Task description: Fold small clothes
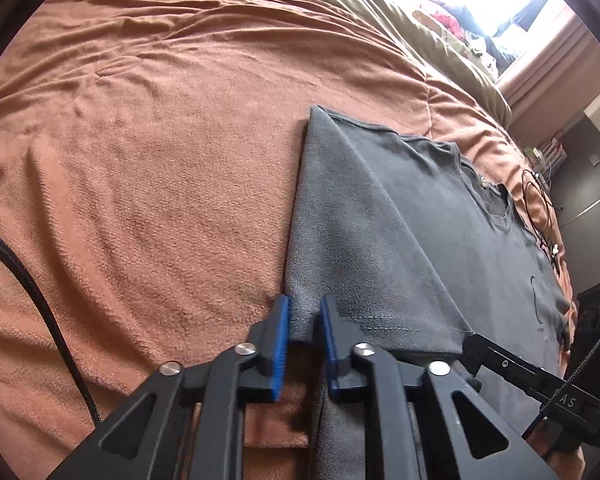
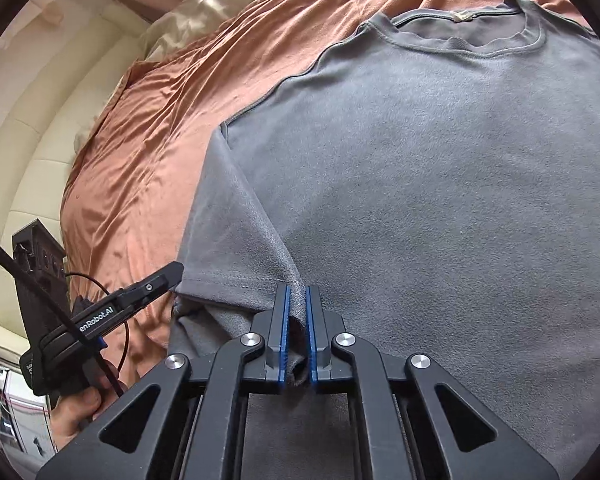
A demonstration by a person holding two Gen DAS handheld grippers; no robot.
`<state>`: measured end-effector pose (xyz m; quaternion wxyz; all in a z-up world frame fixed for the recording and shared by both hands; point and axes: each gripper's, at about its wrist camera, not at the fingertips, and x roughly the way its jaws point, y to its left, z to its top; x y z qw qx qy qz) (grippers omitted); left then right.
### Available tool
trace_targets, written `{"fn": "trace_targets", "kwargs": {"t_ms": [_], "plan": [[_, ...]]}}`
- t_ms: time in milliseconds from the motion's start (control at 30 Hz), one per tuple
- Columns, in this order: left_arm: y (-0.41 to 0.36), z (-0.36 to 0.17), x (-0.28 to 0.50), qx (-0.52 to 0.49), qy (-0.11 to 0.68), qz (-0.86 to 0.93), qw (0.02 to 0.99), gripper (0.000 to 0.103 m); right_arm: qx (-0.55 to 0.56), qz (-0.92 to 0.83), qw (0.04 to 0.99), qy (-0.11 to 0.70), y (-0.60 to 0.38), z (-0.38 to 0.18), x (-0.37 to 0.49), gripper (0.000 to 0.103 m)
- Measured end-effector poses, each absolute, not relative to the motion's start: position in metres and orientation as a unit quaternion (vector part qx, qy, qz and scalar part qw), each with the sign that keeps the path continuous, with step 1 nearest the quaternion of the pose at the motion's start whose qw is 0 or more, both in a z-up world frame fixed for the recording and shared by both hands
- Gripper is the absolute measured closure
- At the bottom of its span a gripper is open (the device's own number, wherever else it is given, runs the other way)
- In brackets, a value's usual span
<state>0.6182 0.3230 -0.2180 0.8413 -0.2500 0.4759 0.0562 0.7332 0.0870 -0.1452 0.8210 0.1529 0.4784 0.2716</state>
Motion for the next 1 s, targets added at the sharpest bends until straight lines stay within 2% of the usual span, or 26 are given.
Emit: {"fn": "trace_targets", "kwargs": {"t_ms": [67, 200, 233, 300, 333, 367, 700, 1000], "plan": [[0.316, -0.214, 0.620, -0.226, 0.478, 0.056, 0.847, 0.098, 0.145, 0.271, 0.820, 0.484, 0.087, -0.145, 0.731, 0.099], [0.315, -0.197, 0.621, -0.223, 0.464, 0.050, 0.856, 0.099, 0.136, 0.256, 0.827, 0.481, 0.081, -0.137, 0.727, 0.095], [0.314, -0.190, 0.622, -0.221, 0.459, 0.050, 0.859, 0.099, 0.136, 0.251, 0.831, 0.478, 0.078, -0.134, 0.726, 0.089], [0.313, -0.178, 0.625, -0.221, 0.452, 0.045, 0.863, 0.099, 0.140, 0.246, 0.839, 0.465, 0.070, -0.127, 0.723, 0.070], [0.311, -0.173, 0.627, -0.221, 0.451, 0.042, 0.864, 0.099, 0.142, 0.243, 0.842, 0.460, 0.066, -0.124, 0.722, 0.055], [0.309, -0.168, 0.631, -0.221, 0.449, 0.040, 0.865, 0.099, 0.146, 0.241, 0.844, 0.457, 0.062, -0.121, 0.721, 0.050], [0.272, -0.127, 0.680, -0.179, 0.438, 0.018, 0.881, 0.099, 0.155, 0.216, 0.848, 0.458, 0.021, -0.104, 0.736, 0.050], [0.229, -0.125, 0.741, -0.138, 0.438, -0.010, 0.888, 0.099, 0.149, 0.206, 0.854, 0.455, -0.009, -0.091, 0.751, 0.050]]}}
